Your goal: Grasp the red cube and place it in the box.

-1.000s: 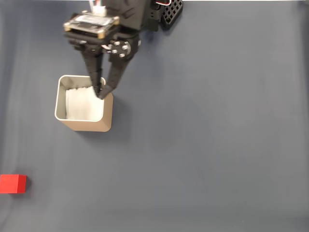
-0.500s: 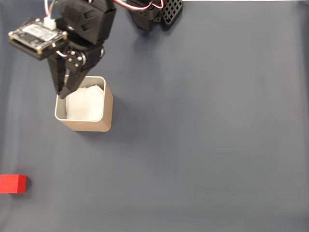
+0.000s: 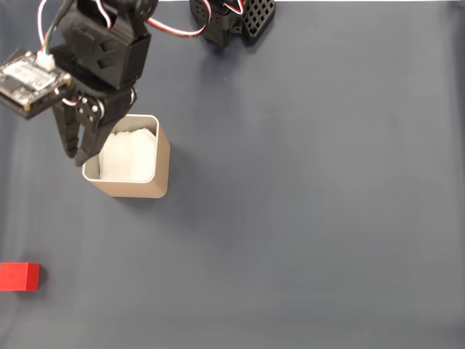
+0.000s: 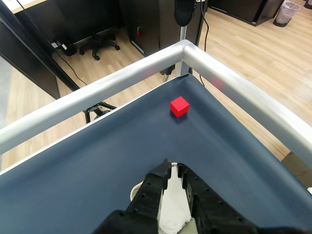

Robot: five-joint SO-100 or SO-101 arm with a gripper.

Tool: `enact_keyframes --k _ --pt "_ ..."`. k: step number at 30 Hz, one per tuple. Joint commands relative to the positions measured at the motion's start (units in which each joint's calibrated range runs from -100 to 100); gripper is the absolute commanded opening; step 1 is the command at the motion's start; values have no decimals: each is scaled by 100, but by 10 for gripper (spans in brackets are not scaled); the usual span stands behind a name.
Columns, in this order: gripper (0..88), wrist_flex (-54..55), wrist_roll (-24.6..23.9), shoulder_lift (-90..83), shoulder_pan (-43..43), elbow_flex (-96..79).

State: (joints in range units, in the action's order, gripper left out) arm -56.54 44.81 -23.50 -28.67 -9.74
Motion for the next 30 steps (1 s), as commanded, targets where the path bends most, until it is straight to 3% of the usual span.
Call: enact_keyframes --k 1,20,30 --pt "52 -13 -59 173 -61 528" --pt "63 324 -195 1757 -154 1713" --pt "126 750 -337 2544 -175 2287"
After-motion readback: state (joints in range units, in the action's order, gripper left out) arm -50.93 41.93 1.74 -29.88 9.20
